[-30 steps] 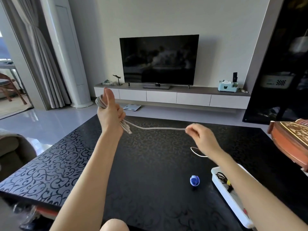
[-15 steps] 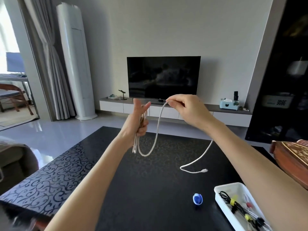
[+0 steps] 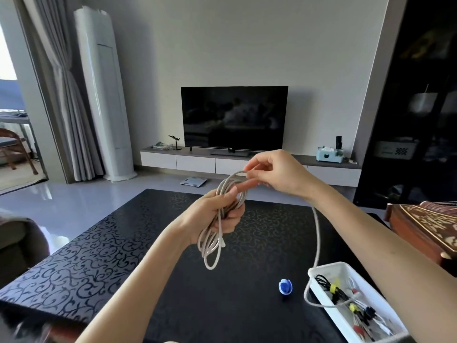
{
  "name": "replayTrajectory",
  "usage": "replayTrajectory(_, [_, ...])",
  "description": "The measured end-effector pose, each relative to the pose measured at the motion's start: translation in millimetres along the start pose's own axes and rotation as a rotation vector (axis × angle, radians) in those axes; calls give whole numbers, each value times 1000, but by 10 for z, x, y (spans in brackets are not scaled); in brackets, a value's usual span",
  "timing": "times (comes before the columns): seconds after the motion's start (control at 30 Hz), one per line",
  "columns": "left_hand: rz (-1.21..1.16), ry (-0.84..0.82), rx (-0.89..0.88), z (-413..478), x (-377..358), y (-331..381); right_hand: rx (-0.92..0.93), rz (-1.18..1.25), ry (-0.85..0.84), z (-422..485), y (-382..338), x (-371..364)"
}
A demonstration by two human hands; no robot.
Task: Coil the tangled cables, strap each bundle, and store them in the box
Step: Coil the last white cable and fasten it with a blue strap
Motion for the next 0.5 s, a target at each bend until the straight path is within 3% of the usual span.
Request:
replayTrajectory(0.1, [-39,35,-63,-43,-5,-15,-64,140,-67,-188,180,-50])
replayTrajectory(0.23, [67,273,-182,-96,147,47,-160,170,-141,-525,464,-293])
replayTrajectory(0.33, [100,415,-205,-119,285,88,-216,245,-70,-700,619,-390])
replayTrajectory(0.5, [-113,486,-312,-63,305,66,-307,496,-44,-910,671,-784])
Point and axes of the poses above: each hand's wrist, its own z-axis towards the middle knuckle, its own x-axis out of the back of the hand, y = z × x, the point moved 5 cm from there along z, towards the middle knuckle, and after that the axes turned 4 degrees about -x, right-handed, at the moved point
